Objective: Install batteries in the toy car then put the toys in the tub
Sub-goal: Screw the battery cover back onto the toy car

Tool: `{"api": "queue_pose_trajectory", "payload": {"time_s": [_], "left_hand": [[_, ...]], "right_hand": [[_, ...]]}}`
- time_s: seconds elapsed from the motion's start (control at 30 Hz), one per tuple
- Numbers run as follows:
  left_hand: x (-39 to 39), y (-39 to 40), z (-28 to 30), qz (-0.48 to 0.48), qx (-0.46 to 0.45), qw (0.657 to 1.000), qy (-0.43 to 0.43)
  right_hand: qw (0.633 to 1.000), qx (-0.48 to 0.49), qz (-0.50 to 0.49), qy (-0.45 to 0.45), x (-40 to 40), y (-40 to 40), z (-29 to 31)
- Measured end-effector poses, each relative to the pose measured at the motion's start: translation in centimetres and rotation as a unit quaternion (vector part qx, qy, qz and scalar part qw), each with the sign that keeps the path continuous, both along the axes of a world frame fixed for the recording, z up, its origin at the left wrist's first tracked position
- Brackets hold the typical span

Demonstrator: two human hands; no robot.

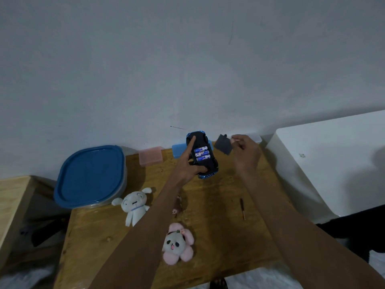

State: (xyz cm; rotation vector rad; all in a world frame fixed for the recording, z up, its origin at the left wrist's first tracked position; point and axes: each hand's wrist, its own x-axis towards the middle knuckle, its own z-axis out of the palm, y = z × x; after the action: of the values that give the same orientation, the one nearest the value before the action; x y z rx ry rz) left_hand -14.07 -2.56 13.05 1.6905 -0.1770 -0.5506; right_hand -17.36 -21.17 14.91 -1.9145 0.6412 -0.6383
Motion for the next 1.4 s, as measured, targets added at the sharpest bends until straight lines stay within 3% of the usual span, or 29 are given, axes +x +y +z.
{"api": "queue_pose_trajectory", "payload": {"time_s": [0.33,1.4], "left_hand": [[0.1,0.8,1.4,-0.028,-0.002,0.999,-0.027],[-0.5,1.9,1.5,-0.04,-0.006,0.999,-0.006]], "right_hand": [[0.969,-0.047,0.233,0.068,2.1,1.5,2.8],[0.963,-0.003,0.244,0.116,2.1,2.5,1.6]]}}
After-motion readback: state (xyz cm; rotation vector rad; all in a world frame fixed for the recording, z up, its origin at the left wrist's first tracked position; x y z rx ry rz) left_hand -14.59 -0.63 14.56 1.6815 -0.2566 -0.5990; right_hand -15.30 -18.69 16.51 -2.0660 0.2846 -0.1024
